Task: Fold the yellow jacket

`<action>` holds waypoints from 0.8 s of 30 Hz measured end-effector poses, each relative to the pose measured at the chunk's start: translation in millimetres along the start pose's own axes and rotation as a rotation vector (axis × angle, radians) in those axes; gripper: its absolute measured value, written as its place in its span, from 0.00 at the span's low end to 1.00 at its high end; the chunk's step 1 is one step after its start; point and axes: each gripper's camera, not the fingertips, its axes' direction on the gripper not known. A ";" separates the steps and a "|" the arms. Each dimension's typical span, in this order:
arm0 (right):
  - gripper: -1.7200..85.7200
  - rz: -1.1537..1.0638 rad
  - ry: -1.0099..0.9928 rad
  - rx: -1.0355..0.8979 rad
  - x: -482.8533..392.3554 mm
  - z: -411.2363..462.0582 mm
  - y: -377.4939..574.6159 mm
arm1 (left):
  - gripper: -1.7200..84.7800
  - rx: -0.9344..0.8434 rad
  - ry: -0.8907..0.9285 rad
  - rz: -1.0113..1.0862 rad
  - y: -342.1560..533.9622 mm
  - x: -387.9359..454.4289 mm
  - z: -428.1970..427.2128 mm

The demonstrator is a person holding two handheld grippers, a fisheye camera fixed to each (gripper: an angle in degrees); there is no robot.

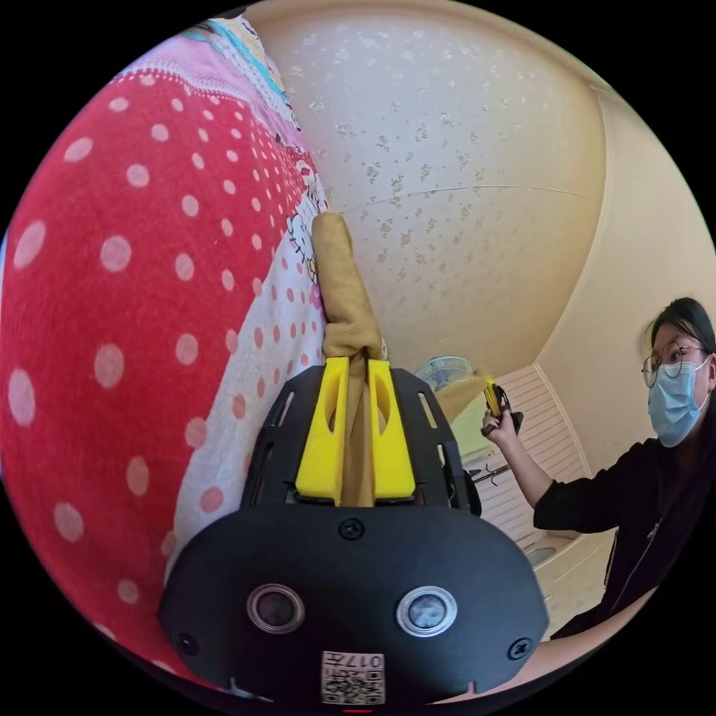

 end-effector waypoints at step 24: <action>0.15 -0.160 -0.111 -0.501 -81.3 225.0 223.4 | 0.08 0.005 0.010 -0.001 20.4 -18.4 1.0</action>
